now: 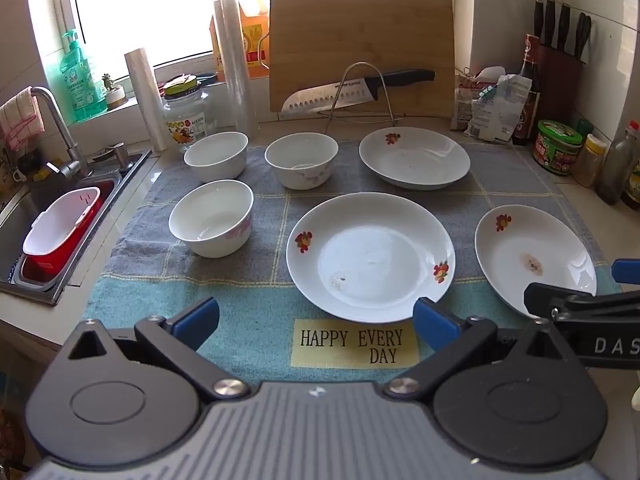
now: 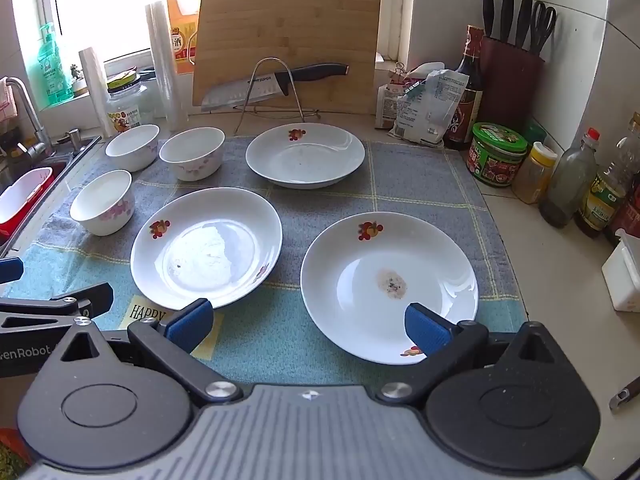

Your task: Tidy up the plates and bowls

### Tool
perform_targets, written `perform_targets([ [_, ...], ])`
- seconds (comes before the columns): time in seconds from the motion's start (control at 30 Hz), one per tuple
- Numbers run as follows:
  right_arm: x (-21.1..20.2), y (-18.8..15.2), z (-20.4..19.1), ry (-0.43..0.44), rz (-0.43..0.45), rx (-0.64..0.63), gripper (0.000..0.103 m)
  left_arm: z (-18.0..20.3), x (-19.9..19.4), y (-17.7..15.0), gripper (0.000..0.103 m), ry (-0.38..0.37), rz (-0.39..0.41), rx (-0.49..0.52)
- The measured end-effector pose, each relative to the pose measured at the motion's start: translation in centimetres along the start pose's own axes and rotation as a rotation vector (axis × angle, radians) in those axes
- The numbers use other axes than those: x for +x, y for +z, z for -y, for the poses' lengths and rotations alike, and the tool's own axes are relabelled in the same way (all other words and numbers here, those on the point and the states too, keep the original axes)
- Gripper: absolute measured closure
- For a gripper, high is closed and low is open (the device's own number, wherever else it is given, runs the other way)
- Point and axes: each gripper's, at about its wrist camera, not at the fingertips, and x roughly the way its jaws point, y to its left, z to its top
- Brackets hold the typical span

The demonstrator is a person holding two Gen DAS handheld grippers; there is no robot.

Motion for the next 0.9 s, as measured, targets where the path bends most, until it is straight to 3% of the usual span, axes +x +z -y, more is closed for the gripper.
perform_targets([
  [0.9,-0.63,0.18,-0.13,-0.019,0.013,0.009,0.000,0.14,-0.19,0.13,0.001,-0.012,0.001,-0.008],
])
